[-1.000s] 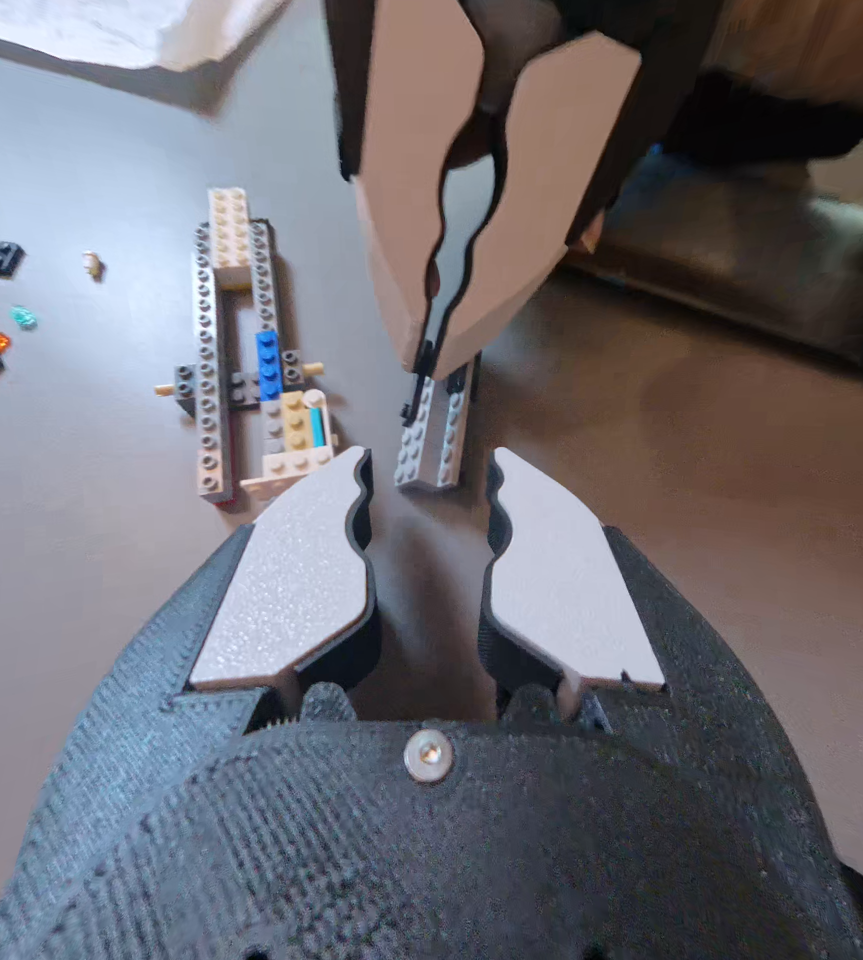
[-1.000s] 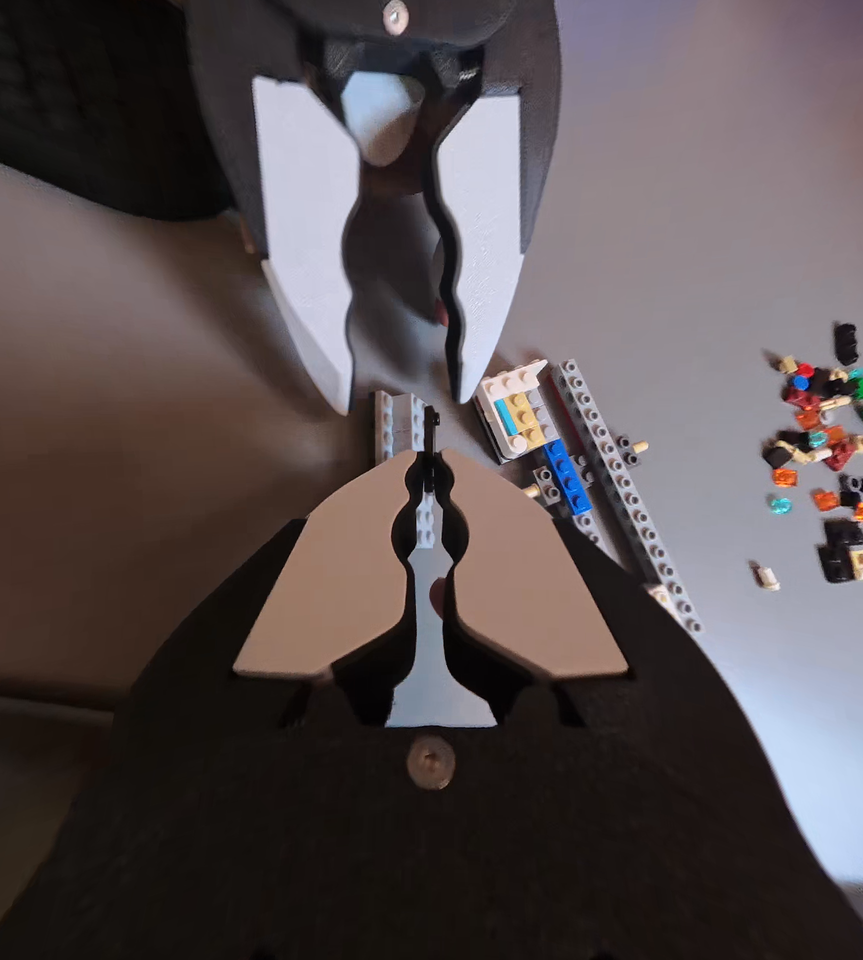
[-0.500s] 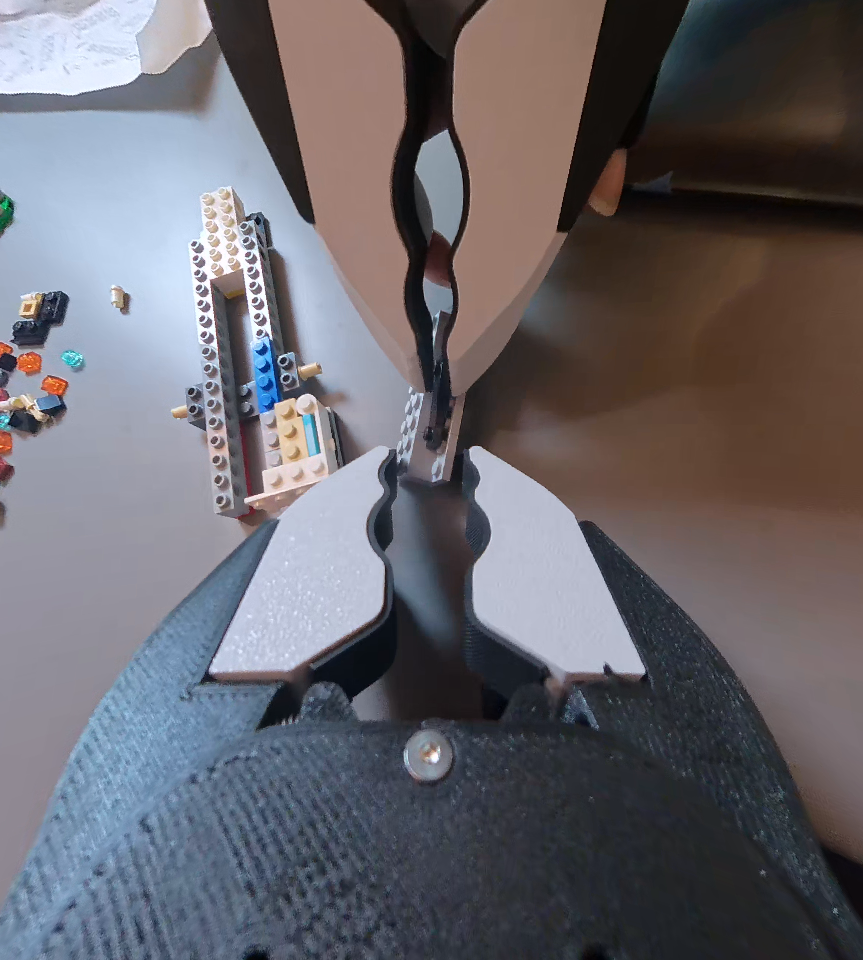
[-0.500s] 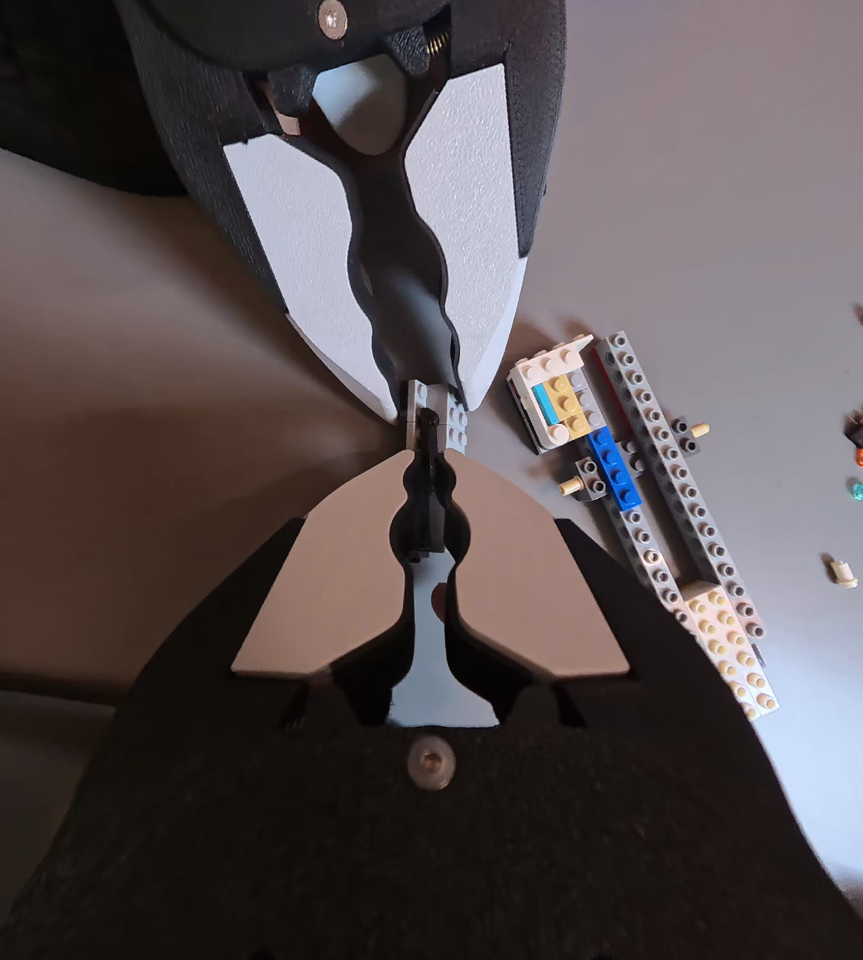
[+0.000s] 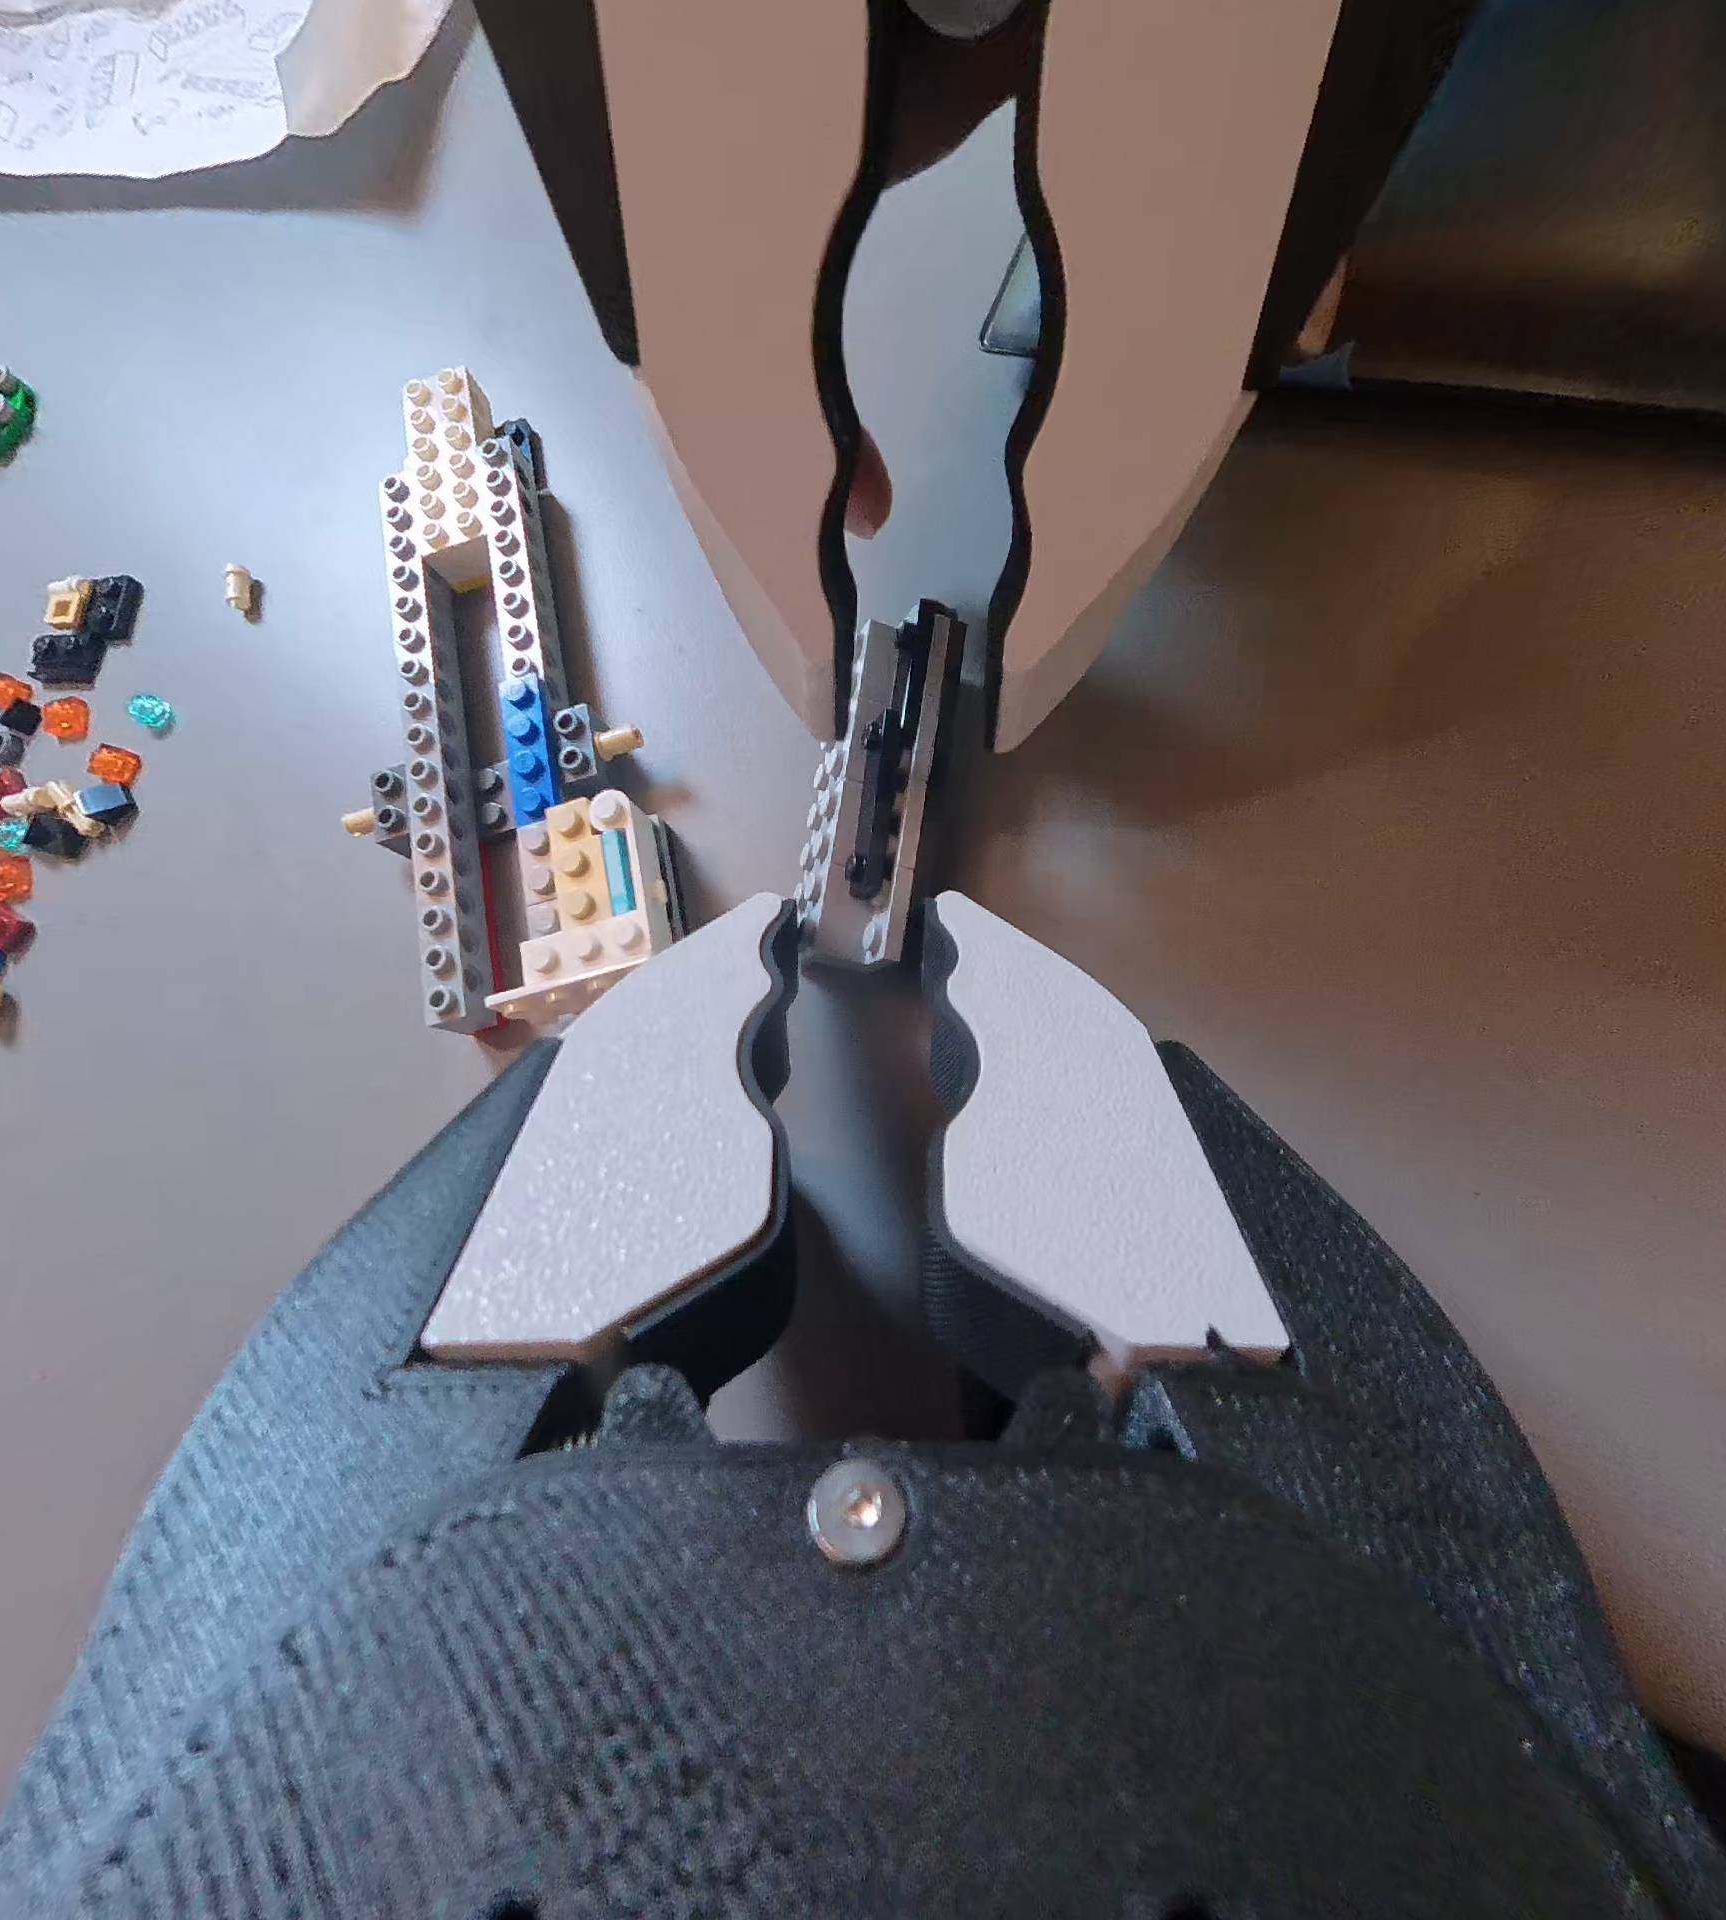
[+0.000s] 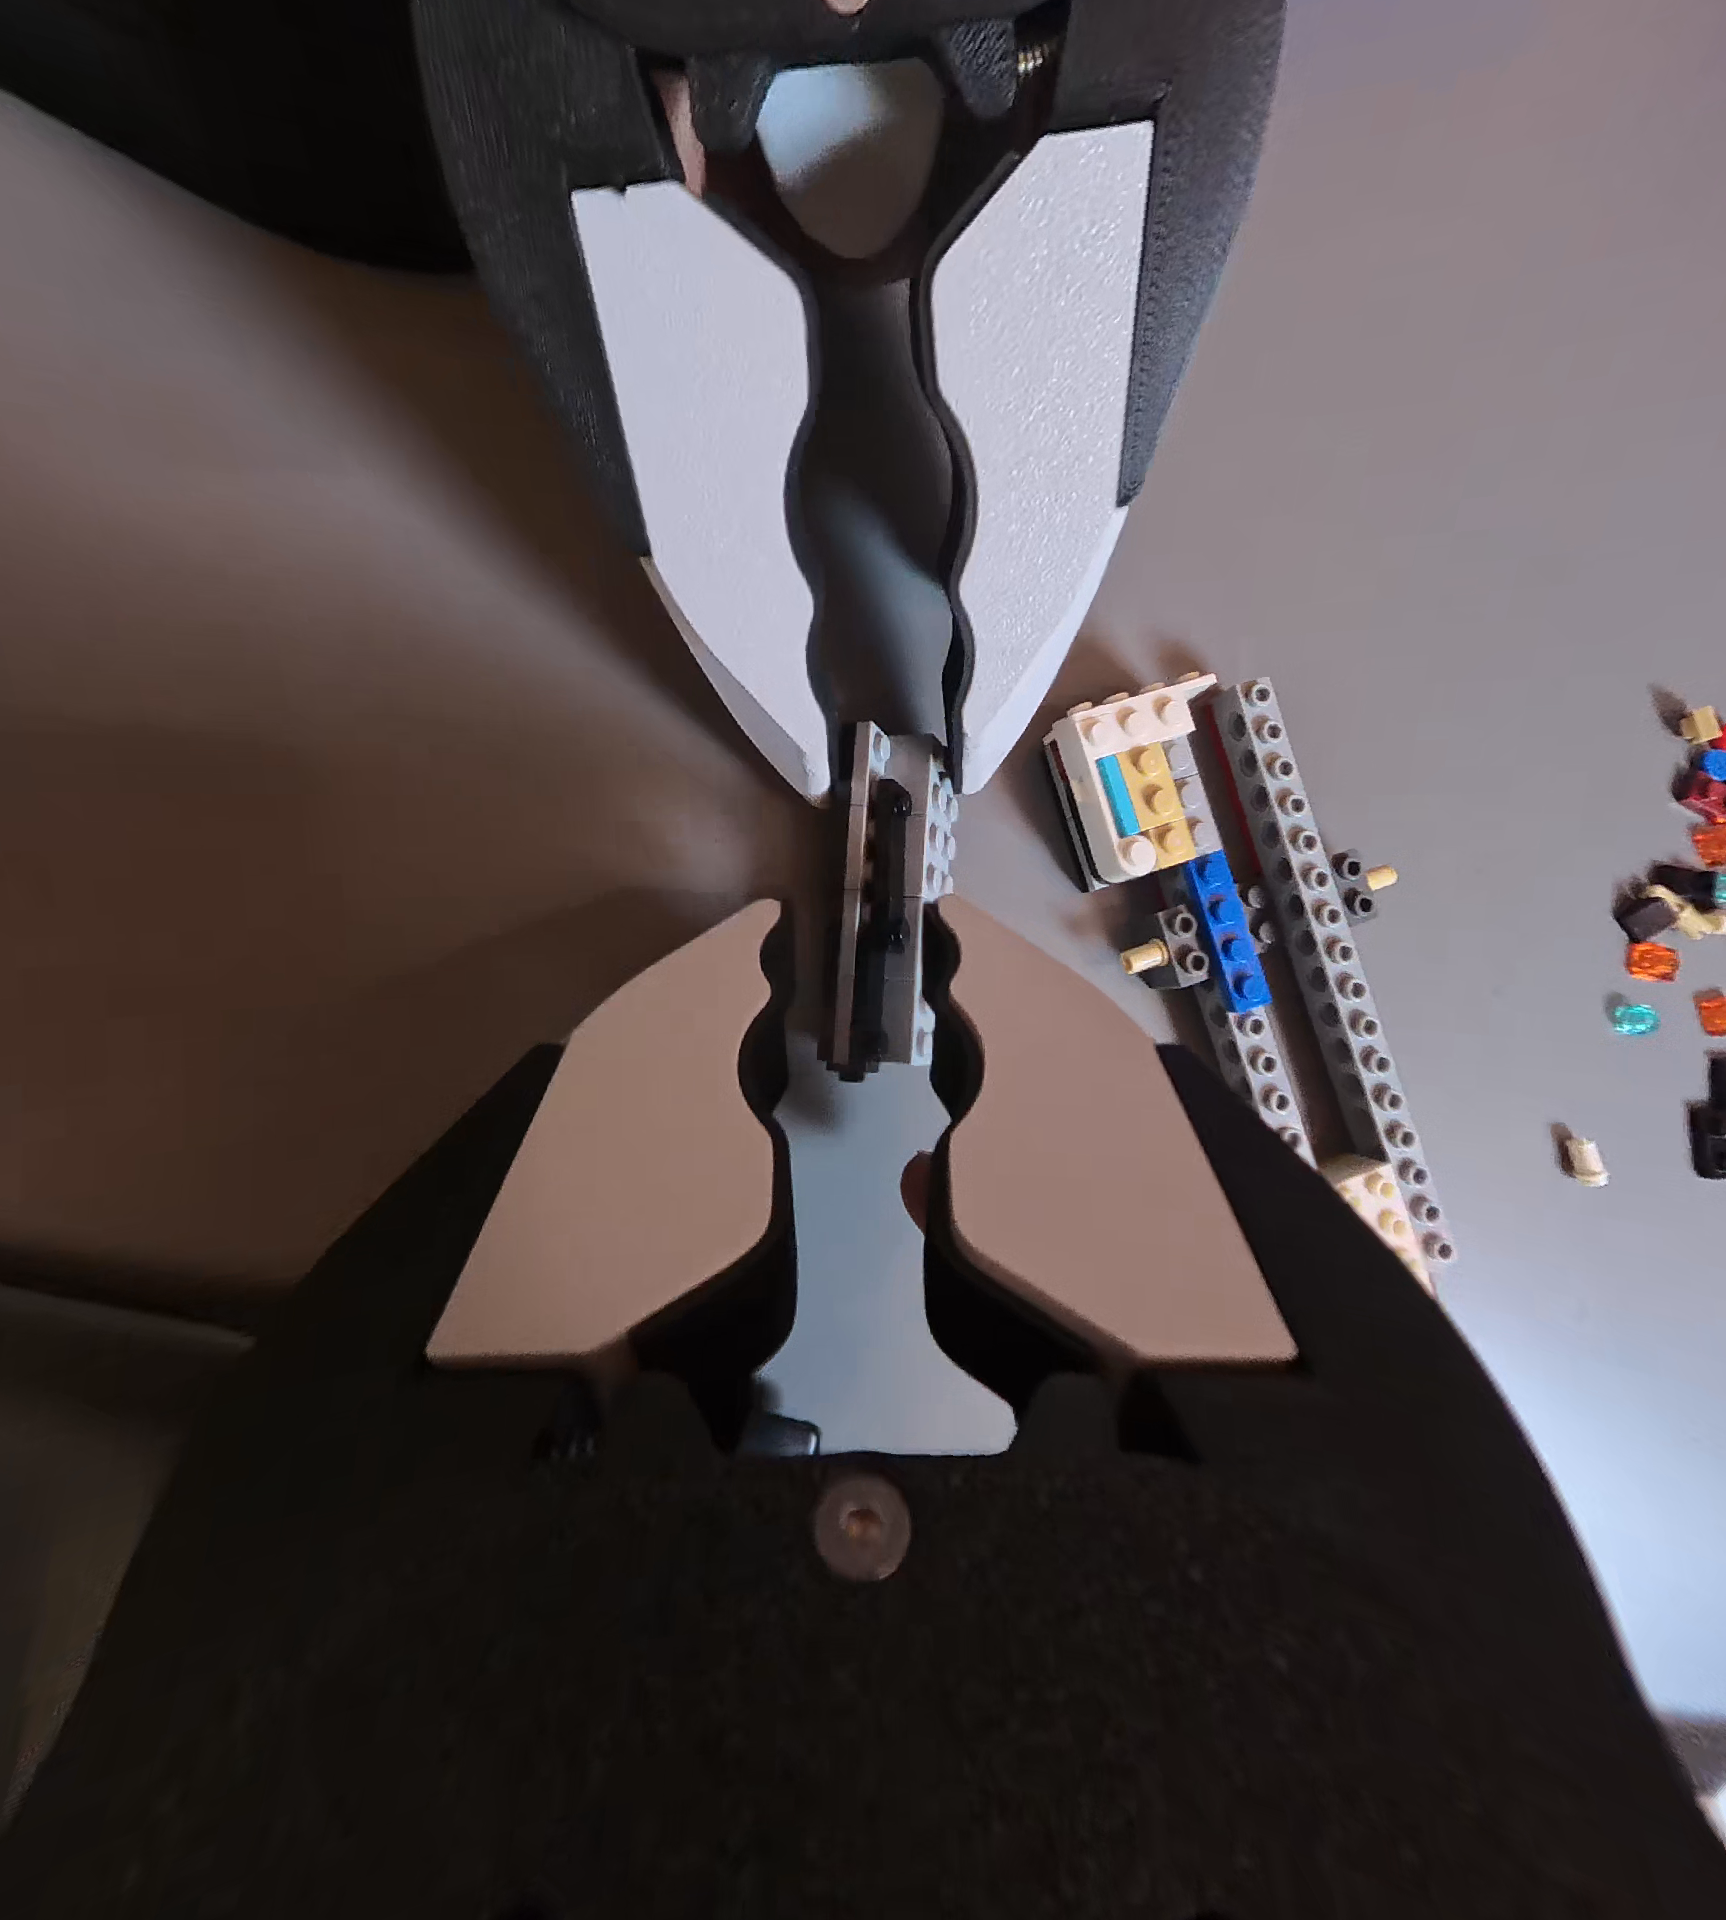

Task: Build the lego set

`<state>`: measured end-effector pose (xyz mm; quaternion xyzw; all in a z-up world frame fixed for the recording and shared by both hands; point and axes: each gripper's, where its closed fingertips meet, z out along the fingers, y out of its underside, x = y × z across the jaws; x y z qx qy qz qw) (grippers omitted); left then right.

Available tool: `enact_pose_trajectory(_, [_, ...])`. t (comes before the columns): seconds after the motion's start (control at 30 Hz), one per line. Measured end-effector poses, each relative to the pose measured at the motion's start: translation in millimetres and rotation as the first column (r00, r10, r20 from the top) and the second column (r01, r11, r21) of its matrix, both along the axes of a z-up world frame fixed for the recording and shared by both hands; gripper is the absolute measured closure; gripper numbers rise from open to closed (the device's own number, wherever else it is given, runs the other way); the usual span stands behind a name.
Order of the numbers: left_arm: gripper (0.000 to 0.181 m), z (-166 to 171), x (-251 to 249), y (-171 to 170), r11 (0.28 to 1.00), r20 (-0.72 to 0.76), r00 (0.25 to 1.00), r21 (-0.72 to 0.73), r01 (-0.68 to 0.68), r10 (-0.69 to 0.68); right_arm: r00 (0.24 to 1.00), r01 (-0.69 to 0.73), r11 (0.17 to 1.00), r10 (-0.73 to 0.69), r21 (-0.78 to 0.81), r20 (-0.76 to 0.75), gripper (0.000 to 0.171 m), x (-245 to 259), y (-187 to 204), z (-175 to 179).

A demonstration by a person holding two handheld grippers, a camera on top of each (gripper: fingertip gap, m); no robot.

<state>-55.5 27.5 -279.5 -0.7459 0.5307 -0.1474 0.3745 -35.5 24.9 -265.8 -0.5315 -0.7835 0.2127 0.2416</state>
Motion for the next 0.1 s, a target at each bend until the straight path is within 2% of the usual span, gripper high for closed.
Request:
enact_pose_trajectory(0.03, [0.158,0.0,0.1,0.0,1.0,0.002,1.0,-0.004,-0.003,0.003,1.0,-0.007,1.0,0.007,0.017,-0.002,0.148,-1.2,-0.4,-1.7])
enact_pose_trajectory(0.1, [0.158,0.3,0.1,0.3,1.0,0.008,1.0,-0.012,-0.012,0.012,1.0,-0.009,0.999,0.009,0.04,-0.003,0.15,-3.7,-0.3,-4.0])
